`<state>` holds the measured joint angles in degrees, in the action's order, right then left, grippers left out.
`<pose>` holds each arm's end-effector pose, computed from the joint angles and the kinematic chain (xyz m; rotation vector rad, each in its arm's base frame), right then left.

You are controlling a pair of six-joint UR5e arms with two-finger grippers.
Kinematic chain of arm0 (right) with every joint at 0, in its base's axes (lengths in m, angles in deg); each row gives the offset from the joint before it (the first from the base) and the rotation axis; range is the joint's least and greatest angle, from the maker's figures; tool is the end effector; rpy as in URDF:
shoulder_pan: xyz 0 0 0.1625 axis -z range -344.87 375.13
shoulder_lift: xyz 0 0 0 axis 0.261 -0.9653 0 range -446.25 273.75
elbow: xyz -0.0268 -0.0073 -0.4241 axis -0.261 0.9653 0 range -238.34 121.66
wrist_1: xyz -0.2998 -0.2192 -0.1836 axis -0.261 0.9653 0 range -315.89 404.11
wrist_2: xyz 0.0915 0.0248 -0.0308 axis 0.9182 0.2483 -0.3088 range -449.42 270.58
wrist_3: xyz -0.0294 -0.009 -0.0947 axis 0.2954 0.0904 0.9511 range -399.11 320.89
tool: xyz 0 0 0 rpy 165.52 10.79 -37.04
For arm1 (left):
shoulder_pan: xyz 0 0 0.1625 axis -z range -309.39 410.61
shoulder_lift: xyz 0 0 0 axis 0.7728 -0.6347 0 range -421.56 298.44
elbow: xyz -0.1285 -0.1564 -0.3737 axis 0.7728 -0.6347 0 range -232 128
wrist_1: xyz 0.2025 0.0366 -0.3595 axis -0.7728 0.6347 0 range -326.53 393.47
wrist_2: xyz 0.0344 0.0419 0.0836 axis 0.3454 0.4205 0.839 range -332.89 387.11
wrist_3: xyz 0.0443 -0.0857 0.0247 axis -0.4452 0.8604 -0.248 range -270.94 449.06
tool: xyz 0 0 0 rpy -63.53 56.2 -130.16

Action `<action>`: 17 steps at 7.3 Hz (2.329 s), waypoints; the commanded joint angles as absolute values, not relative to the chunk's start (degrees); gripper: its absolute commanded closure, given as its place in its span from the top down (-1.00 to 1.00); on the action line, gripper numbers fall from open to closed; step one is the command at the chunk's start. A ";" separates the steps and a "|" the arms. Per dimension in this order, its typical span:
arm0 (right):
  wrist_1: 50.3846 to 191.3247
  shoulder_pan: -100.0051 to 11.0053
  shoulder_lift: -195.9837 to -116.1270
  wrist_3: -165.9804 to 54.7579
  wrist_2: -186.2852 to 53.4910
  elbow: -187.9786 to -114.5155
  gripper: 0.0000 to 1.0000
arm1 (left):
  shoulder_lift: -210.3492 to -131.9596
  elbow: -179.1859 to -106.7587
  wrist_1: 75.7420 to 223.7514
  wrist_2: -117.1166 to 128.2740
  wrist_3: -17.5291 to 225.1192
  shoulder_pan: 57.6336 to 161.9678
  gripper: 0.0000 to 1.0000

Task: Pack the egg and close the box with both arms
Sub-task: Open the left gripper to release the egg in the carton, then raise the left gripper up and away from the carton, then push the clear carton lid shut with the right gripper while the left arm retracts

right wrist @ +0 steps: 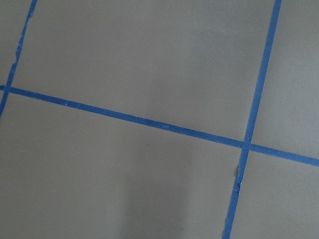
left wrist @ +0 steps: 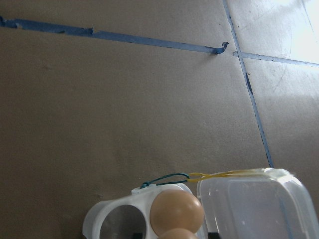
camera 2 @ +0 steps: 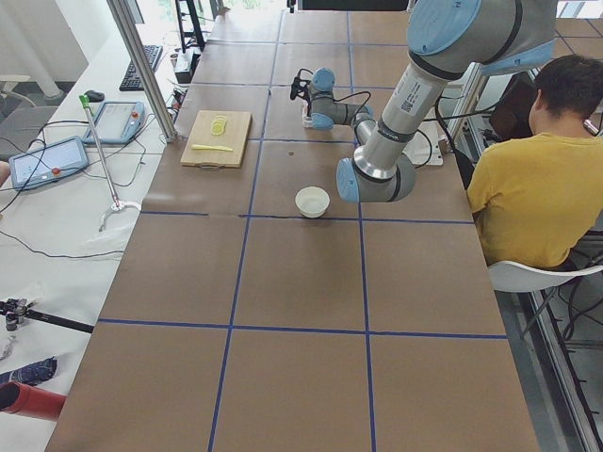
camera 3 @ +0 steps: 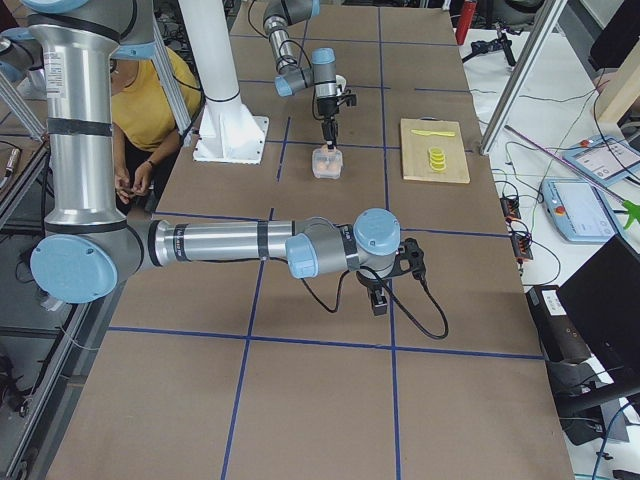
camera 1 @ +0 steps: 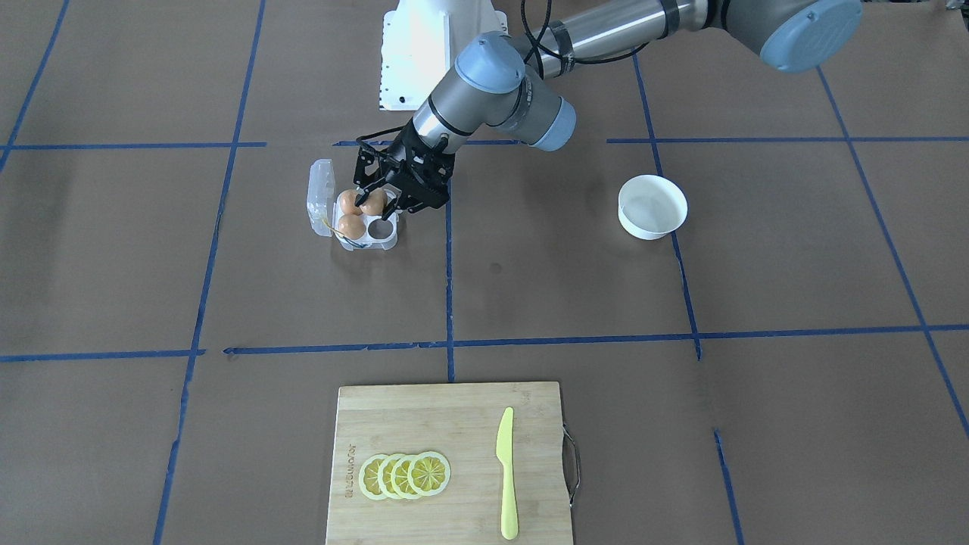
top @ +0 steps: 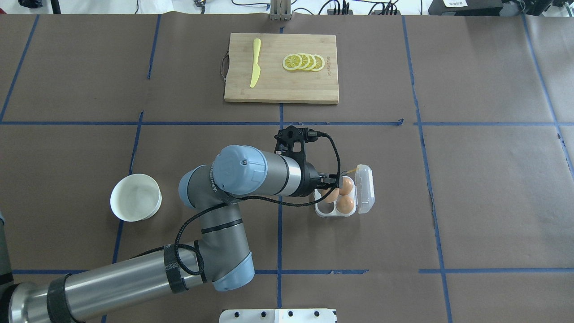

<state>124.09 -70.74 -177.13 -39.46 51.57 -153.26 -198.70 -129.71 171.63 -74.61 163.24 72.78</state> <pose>0.0201 -0.4994 0.5964 0.1943 -0.8942 -0.1704 0.6448 -0.3848 0.1405 0.3113 1.4178 0.0576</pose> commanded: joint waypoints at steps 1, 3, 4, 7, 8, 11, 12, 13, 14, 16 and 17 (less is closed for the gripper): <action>124.09 -70.74 -177.13 -39.46 51.56 -153.17 1.00 | -198.58 -129.79 171.63 -74.58 163.24 72.84 0.16; 124.09 -70.74 -177.13 -39.46 51.56 -153.17 1.00 | -198.49 -129.79 171.63 -74.58 163.16 72.84 0.75; 124.09 -70.74 -177.13 -39.55 51.56 -153.17 1.00 | -198.49 -129.79 171.63 -74.58 163.16 72.84 0.75; 124.18 -70.65 -176.87 -39.38 51.38 -152.57 1.00 | -197.62 -132.58 171.02 -75.19 163.16 74.50 0.72; 124.00 -70.65 -176.78 -39.55 51.38 -152.91 1.00 | -192.92 -137.21 170.93 -77.80 163.07 76.25 0.70; 108.78 -62.34 -178.52 -53.33 53.30 -153.70 1.00 | -181.03 -146.90 170.84 -90.38 156.23 87.05 0.70; 99.05 -55.34 -178.36 -68.84 52.62 -153.61 1.00 | -179.44 -148.14 170.84 -92.57 155.95 90.39 0.70; 89.90 -47.96 -177.31 -84.22 47.22 -153.79 1.00 | -178.55 -148.07 170.84 -95.55 155.86 94.07 0.70; 84.59 -40.49 -175.65 -93.86 38.03 -154.14 1.00 | -177.76 -147.98 170.84 -96.37 155.08 96.02 0.71; 84.62 -26.25 -171.09 -107.08 21.40 -157.20 1.00 | -172.41 -148.33 170.93 -96.81 144.83 98.75 0.74; 85.58 -20.70 -168.71 -113.31 16.36 -159.31 1.00 | -171.35 -148.16 170.93 -99.08 142.44 100.60 0.74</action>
<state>85.18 -28.46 -171.69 -105.18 24.26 -157.08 -173.29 -148.23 170.90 -97.19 146.37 98.41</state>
